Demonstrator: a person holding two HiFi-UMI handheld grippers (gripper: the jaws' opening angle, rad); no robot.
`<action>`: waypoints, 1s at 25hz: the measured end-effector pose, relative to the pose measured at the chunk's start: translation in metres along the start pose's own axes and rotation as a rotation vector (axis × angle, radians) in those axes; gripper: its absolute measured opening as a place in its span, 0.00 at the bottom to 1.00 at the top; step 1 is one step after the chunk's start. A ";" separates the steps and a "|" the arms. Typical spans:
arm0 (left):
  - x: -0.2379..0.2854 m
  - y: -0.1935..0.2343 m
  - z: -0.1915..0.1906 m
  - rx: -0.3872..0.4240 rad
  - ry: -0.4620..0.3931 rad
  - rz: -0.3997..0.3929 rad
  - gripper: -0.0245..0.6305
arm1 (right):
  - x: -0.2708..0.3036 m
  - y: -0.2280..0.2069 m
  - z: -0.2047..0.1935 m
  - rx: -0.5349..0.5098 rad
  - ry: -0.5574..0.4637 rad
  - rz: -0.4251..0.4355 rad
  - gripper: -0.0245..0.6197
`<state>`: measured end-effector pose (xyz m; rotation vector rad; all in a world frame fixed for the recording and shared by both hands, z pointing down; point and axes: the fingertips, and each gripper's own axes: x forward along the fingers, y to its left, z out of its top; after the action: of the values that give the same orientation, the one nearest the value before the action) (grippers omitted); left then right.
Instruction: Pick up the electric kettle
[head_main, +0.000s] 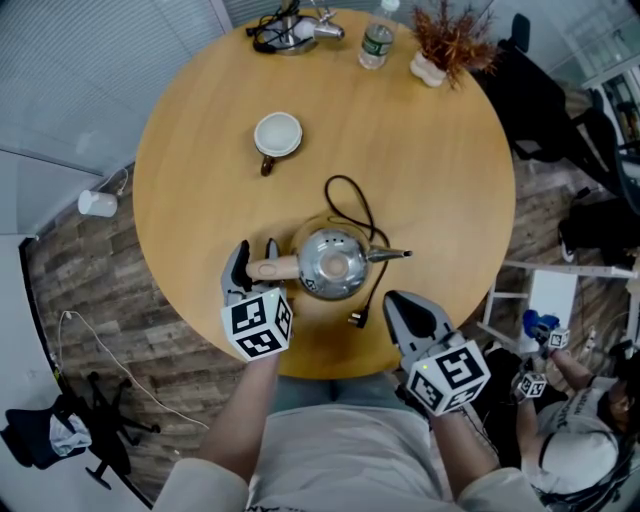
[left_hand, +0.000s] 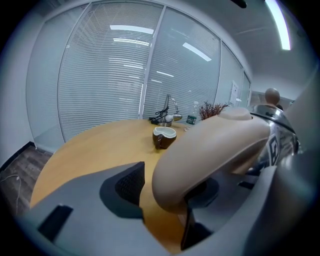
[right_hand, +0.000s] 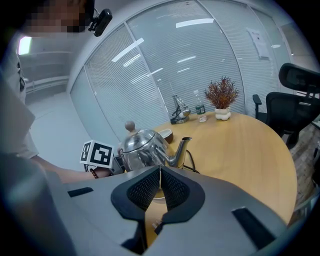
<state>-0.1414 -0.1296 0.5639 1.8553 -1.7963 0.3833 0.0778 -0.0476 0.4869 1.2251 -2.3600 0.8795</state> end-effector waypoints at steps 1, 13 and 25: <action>0.001 -0.001 0.001 0.001 -0.004 -0.002 0.33 | 0.000 0.000 0.001 0.000 0.000 0.001 0.09; 0.002 -0.009 0.004 -0.022 -0.033 -0.034 0.15 | -0.001 -0.001 0.000 0.006 -0.003 -0.003 0.09; 0.005 -0.009 0.007 -0.080 -0.061 -0.058 0.14 | -0.005 -0.002 -0.002 0.005 -0.005 -0.003 0.09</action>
<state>-0.1335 -0.1374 0.5592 1.8767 -1.7662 0.2323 0.0821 -0.0439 0.4865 1.2345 -2.3609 0.8831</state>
